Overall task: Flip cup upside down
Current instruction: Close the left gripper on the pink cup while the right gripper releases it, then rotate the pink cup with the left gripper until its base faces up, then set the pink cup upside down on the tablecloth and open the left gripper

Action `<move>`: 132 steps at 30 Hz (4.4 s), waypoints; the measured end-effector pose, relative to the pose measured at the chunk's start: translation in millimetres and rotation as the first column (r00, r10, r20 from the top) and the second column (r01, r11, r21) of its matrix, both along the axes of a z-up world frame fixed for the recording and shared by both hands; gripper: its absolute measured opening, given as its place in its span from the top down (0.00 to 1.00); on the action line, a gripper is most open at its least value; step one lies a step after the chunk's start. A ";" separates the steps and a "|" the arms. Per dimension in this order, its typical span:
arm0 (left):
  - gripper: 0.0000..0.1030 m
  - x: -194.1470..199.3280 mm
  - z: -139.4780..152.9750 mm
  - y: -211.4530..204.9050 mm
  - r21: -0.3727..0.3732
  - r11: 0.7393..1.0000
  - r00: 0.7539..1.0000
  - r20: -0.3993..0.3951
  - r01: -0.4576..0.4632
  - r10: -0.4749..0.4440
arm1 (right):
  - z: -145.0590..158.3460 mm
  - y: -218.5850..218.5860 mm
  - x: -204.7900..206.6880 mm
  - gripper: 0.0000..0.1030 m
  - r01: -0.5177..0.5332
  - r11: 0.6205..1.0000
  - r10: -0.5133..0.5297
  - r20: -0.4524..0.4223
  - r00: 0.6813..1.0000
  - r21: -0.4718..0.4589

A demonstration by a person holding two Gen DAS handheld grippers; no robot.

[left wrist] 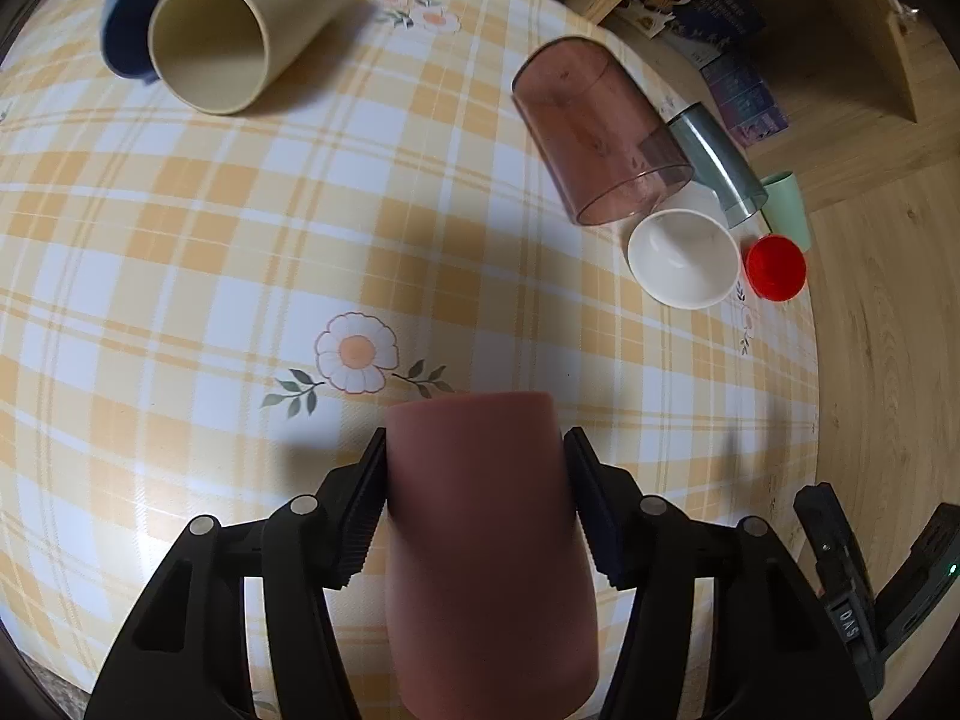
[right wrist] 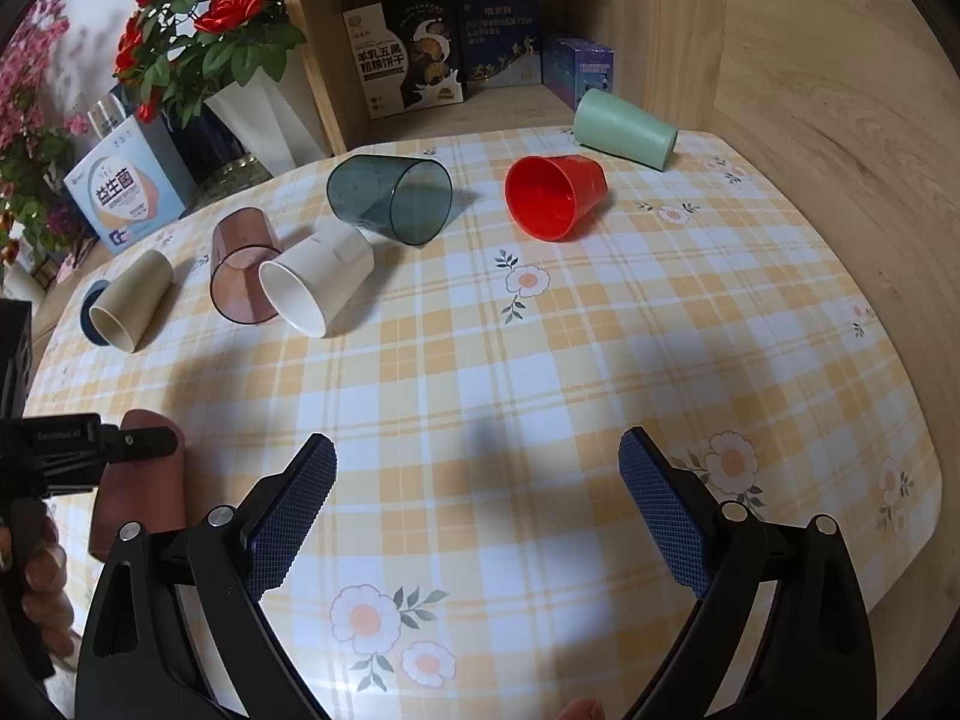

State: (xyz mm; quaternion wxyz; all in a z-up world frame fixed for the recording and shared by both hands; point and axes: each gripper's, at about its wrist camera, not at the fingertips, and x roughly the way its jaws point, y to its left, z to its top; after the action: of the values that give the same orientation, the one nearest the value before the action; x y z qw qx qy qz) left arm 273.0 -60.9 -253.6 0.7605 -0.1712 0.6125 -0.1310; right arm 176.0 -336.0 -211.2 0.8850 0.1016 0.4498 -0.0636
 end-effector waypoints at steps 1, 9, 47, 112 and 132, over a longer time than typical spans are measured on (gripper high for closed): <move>0.46 -2.1 1.1 1.0 -0.006 1.000 1.000 0.011 0.006 -0.006 | 1.1 0.2 -0.5 0.11 -0.001 1.000 0.001 0.003 1.000 0.000; 0.46 -19.4 8.2 23.4 -0.013 1.000 0.999 0.040 0.019 -0.019 | 4.4 0.1 -1.8 0.11 -0.001 1.000 0.001 0.008 1.000 0.000; 0.46 -9.7 54.1 86.1 0.190 0.978 0.937 0.350 -0.085 0.014 | 12.4 5.5 -2.4 0.11 -0.008 1.000 0.008 0.013 1.000 -0.010; 0.43 -43.7 57.3 46.8 0.277 0.961 0.915 0.393 -0.020 -0.094 | 50.6 -0.5 -29.0 0.11 0.037 0.999 -0.036 0.066 0.997 -0.018; 0.06 -134.1 189.6 58.9 0.281 0.958 0.795 0.593 -0.054 -0.129 | 153.2 37.1 -94.5 0.11 -0.004 0.999 0.016 0.254 0.967 -0.049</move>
State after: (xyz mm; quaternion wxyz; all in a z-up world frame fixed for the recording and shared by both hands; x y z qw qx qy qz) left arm 138.9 -2.0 -64.0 0.9299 0.0029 0.3527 -0.1046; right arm 81.6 -298.9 -58.0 0.9379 0.0853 0.3315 -0.0566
